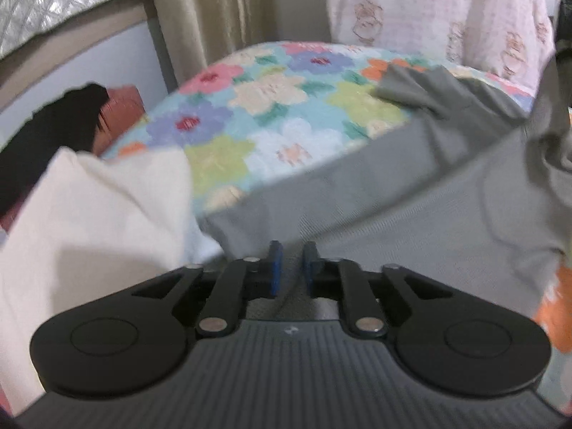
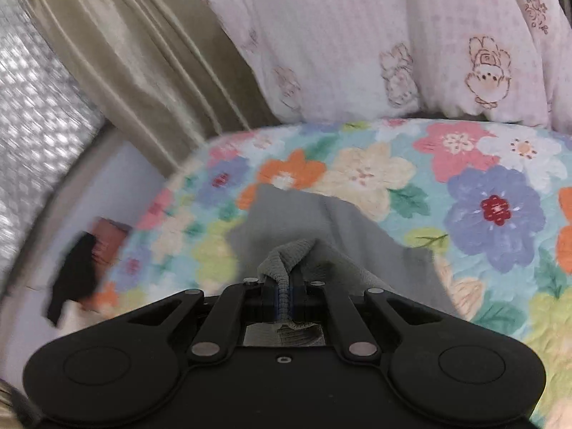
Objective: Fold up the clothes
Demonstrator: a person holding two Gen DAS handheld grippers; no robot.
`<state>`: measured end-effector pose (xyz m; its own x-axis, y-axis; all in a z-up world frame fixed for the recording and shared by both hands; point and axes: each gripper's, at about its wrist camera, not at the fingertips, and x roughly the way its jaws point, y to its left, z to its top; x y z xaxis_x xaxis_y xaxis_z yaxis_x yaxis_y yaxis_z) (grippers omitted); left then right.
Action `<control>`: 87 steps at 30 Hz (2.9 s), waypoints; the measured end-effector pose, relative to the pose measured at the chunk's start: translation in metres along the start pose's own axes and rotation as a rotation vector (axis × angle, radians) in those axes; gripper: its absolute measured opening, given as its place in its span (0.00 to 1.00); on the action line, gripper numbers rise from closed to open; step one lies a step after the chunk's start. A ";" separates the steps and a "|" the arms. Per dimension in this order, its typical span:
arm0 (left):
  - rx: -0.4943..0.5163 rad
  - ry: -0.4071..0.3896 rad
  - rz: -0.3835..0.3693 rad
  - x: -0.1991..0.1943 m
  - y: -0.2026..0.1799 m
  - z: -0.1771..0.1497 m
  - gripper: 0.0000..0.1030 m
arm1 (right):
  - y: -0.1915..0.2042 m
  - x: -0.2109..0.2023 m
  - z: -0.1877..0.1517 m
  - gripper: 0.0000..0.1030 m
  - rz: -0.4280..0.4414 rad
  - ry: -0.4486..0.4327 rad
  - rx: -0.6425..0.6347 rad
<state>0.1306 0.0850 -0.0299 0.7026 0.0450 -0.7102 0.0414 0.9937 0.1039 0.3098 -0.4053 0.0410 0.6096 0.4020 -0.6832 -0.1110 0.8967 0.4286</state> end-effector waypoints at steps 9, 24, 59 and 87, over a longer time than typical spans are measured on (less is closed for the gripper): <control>-0.067 -0.027 -0.035 0.023 0.018 0.037 0.06 | 0.050 0.066 0.090 0.07 -0.058 -0.074 -0.114; -0.140 0.130 -0.226 0.058 -0.009 -0.048 0.49 | 0.062 0.145 0.001 0.44 0.098 0.201 0.051; -0.239 -0.164 0.079 0.054 0.033 0.008 0.24 | 0.083 0.167 -0.021 0.27 0.028 -0.072 0.052; -0.375 0.150 -0.297 -0.026 -0.042 -0.119 0.62 | -0.003 0.031 -0.280 0.40 0.022 -0.111 0.234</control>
<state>0.0262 0.0546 -0.0990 0.5885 -0.2586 -0.7660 -0.0532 0.9330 -0.3559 0.1094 -0.3438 -0.1466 0.6928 0.3864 -0.6089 0.0518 0.8155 0.5765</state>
